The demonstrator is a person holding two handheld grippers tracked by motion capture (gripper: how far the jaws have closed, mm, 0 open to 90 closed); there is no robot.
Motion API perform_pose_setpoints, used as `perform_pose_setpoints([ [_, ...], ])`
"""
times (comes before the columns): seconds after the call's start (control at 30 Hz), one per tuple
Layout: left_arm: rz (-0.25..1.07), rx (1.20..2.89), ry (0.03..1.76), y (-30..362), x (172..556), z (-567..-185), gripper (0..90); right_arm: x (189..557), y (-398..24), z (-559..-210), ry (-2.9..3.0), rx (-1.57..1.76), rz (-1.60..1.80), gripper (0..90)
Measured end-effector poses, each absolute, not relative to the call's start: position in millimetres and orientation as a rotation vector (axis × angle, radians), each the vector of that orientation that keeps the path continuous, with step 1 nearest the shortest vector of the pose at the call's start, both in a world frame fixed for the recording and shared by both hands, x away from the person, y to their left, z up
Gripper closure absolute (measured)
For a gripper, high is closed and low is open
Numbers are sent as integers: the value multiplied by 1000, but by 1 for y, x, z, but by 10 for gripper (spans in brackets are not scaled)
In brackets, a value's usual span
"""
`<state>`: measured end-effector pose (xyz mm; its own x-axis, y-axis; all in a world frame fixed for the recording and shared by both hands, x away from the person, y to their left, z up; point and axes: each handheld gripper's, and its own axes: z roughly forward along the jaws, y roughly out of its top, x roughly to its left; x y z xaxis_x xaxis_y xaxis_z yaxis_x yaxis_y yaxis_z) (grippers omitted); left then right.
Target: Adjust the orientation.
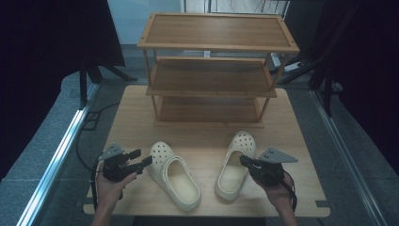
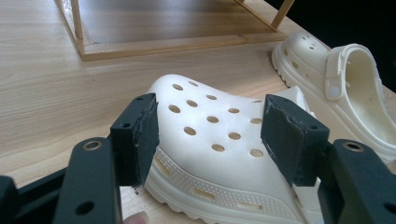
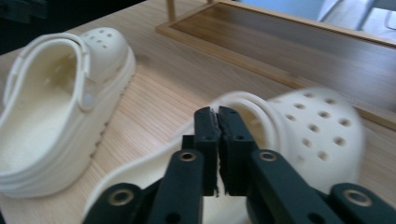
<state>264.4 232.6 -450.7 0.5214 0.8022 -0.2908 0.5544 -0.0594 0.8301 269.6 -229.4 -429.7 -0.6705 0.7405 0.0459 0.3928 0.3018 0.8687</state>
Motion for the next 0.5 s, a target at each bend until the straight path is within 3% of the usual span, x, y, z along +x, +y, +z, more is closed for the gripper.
perform_pose_setpoints([
  [0.5,276,1742,1128,228,264,-450,371,271,-188,-432,2314,926,1387,900],
])
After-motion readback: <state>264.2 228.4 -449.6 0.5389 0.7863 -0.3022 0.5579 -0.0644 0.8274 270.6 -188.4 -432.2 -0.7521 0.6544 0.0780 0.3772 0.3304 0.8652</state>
